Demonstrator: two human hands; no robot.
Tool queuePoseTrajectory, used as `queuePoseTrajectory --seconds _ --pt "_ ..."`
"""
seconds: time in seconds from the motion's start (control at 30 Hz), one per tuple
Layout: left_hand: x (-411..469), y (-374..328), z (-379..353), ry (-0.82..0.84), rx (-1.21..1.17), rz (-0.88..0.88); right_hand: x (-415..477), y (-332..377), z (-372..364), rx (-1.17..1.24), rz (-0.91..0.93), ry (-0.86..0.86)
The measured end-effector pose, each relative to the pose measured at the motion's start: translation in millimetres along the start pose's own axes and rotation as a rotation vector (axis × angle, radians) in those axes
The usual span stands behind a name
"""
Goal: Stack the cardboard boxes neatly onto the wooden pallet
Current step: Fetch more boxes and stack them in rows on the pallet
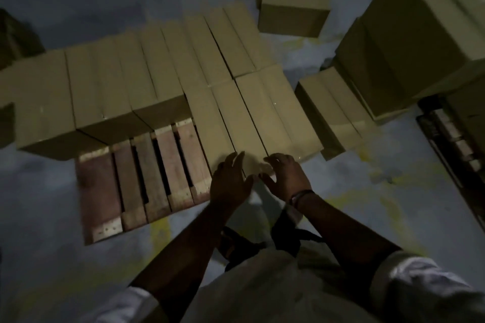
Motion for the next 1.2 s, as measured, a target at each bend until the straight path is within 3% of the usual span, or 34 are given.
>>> queuePoseTrajectory --seconds 0.27,0.53,0.8,1.2 --pt "21 -45 26 -0.079 -0.011 -0.008 6 -32 79 0.005 0.031 -0.133" --pt "73 -184 26 -0.152 -0.11 -0.014 5 -134 196 0.045 0.023 -0.281" --pt "130 -316 11 -0.131 -0.198 -0.107 -6 -254 298 0.09 -0.107 -0.38" --pt "246 -417 5 0.026 -0.182 -0.331 11 -353 384 0.172 -0.405 -0.581"
Point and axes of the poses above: each hand's wrist, its own x-axis towards the middle knuckle, its own z-axis out of the back of the hand, y = z × x, the point moved 10 cm from there along x, towards the middle knuckle, and after that the axes turned 6 degrees about x, right-handed, at the moved point
